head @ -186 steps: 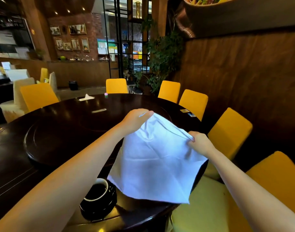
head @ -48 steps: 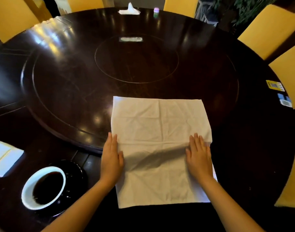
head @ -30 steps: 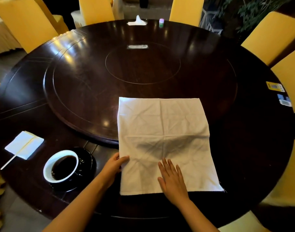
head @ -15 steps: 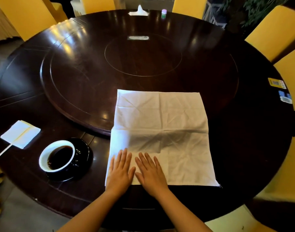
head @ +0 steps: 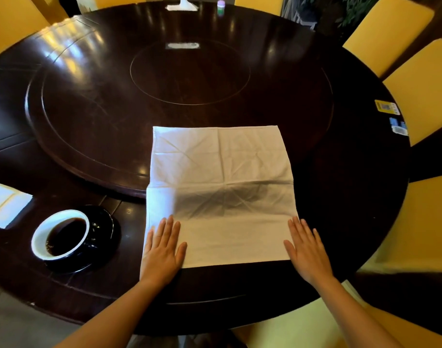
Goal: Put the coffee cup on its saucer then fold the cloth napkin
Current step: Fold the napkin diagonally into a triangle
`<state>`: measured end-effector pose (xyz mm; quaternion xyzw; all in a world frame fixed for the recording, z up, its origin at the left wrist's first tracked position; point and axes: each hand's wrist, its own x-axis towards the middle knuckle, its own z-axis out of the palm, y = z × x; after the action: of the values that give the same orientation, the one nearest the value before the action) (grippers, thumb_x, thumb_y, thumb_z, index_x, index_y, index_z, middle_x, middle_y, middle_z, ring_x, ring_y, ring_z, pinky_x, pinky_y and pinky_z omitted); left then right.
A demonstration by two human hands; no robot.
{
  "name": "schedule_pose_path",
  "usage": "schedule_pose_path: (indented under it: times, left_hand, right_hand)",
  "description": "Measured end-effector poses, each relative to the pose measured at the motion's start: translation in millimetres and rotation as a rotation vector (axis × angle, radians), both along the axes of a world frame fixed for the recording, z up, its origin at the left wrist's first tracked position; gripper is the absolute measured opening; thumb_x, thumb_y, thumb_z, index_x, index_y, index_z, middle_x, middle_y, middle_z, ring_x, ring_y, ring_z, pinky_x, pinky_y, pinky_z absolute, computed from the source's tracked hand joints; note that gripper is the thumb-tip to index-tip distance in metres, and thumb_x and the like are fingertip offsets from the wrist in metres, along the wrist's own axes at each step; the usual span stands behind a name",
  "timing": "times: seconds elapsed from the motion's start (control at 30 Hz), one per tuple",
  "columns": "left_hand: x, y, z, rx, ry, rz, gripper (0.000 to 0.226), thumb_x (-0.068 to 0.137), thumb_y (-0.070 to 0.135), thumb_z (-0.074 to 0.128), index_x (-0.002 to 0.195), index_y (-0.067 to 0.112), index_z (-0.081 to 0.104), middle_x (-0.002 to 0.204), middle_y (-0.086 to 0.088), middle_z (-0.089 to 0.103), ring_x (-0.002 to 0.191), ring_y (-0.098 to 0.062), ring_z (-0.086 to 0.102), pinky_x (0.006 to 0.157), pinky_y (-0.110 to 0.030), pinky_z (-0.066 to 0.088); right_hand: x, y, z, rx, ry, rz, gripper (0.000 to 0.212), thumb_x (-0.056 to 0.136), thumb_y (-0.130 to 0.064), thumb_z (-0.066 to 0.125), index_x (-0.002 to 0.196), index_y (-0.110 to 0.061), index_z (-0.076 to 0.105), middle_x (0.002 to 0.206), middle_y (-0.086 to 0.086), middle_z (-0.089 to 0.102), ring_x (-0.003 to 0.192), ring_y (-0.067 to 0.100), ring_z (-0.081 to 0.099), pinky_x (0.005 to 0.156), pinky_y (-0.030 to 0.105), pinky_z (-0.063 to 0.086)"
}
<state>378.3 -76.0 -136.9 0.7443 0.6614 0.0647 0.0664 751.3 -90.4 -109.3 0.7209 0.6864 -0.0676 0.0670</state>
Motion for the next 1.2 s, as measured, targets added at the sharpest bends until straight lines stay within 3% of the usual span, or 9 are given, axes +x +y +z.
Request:
schedule_pose_path:
  times: [0.1, 0.23, 0.47, 0.6, 0.73, 0.87, 0.97, 1.1, 1.2]
  left_hand:
    - [0.5, 0.0, 3.4, -0.019, 0.011, 0.001, 0.063, 0.095, 0.053, 0.006, 0.143, 0.014, 0.019, 0.157, 0.008, -0.007, 0.143, -0.01, -0.008, 0.114, -0.037, 0.002]
    - [1.5, 0.5, 9.3, -0.078, 0.03, 0.009, 0.068, 0.095, 0.052, 0.006, 0.139, 0.009, 0.033, 0.149, -0.006, 0.029, 0.142, -0.009, -0.011, 0.113, -0.035, -0.001]
    - [1.0, 1.3, 13.5, -0.156, 0.021, 0.008, 0.072, 0.094, 0.052, 0.005, 0.136, 0.005, 0.04, 0.146, -0.009, 0.032, 0.142, -0.013, -0.004, 0.113, -0.032, -0.009]
    - [3.4, 2.4, 14.5, -0.183, 0.031, 0.003, 0.073, 0.094, 0.052, 0.005, 0.134, 0.004, 0.044, 0.144, -0.012, 0.037, 0.134, -0.019, 0.021, 0.113, -0.031, -0.01]
    - [3.7, 4.1, 13.3, -0.173, 0.023, 0.012, 0.075, 0.093, 0.053, 0.003, 0.134, 0.004, 0.041, 0.144, -0.011, 0.037, 0.132, -0.024, 0.034, 0.112, -0.03, -0.01]
    - [15.8, 8.4, 17.5, -0.136, 0.072, 0.008, 0.06, 0.086, 0.04, 0.028, 0.113, -0.001, 0.062, 0.122, -0.023, 0.059, 0.111, -0.037, 0.058, 0.104, -0.05, 0.027]
    - [32.0, 14.3, 39.1, -0.191, -0.029, -0.039, 0.052, 0.07, 0.037, 0.034, 0.097, 0.004, 0.064, 0.098, -0.02, 0.064, 0.087, -0.04, 0.063, 0.08, -0.056, 0.05]
    - [81.8, 15.7, 84.4, -0.261, -0.504, -0.15, 0.068, 0.078, 0.059, 0.042, 0.129, 0.015, 0.048, 0.122, -0.004, 0.056, 0.114, -0.021, 0.051, 0.098, -0.03, 0.036]
    - [120.1, 30.2, 127.5, -0.225, -0.778, -0.121, 0.051, 0.082, 0.05, 0.058, 0.125, 0.025, 0.048, 0.109, 0.007, 0.06, 0.1, -0.007, 0.056, 0.087, -0.022, 0.043]
  right_hand:
    - [9.1, -4.5, -0.6, 0.043, 0.021, -0.115, 0.074, 0.091, -0.055, -0.006, 0.147, -0.012, 0.017, 0.155, 0.001, 0.017, 0.143, 0.018, 0.015, 0.115, 0.038, 0.009]
    - [3.4, -3.7, 11.0, 0.15, 0.149, -0.27, 0.043, 0.096, -0.019, 0.042, 0.136, -0.006, 0.043, 0.145, 0.013, 0.04, 0.132, 0.031, 0.037, 0.106, 0.044, 0.033]
    - [21.8, 8.4, 48.6, -0.052, 0.804, -0.643, 0.018, 0.095, -0.015, 0.046, 0.102, -0.003, 0.058, 0.098, 0.019, 0.063, 0.081, 0.031, 0.059, 0.072, 0.04, 0.047]
    - [16.9, 11.8, 56.9, -0.21, 0.707, -0.587, 0.018, 0.082, -0.017, 0.066, 0.087, -0.008, 0.052, 0.072, 0.005, 0.053, 0.065, 0.022, 0.051, 0.058, 0.031, 0.04]
    - [3.8, 14.6, 62.8, -0.31, 0.537, -0.524, 0.036, 0.078, -0.011, 0.06, 0.053, -0.013, 0.034, 0.053, 0.002, 0.033, 0.047, 0.017, 0.033, 0.047, 0.027, 0.025]
    - [-11.2, 27.4, 75.6, -0.298, 0.642, -0.583, 0.04, 0.079, -0.004, 0.053, 0.053, -0.016, 0.025, 0.054, 0.004, 0.023, 0.046, 0.018, 0.025, 0.048, 0.027, 0.023]
    - [-28.0, 44.6, 98.4, -0.226, 0.827, -0.688, 0.025, 0.079, -0.001, 0.058, 0.067, -0.013, 0.039, 0.066, 0.008, 0.041, 0.053, 0.019, 0.042, 0.047, 0.028, 0.037]
    - [-65.5, 75.7, 134.8, -0.112, 0.995, -0.627, 0.018, 0.081, 0.001, 0.054, 0.09, -0.011, 0.045, 0.078, 0.008, 0.05, 0.056, 0.018, 0.051, 0.046, 0.027, 0.043]
    - [-102.5, 97.4, 161.4, -0.185, 1.134, -0.528, 0.014, 0.086, 0.0, 0.05, 0.079, -0.012, 0.051, 0.069, 0.008, 0.05, 0.052, 0.016, 0.049, 0.042, 0.021, 0.043]
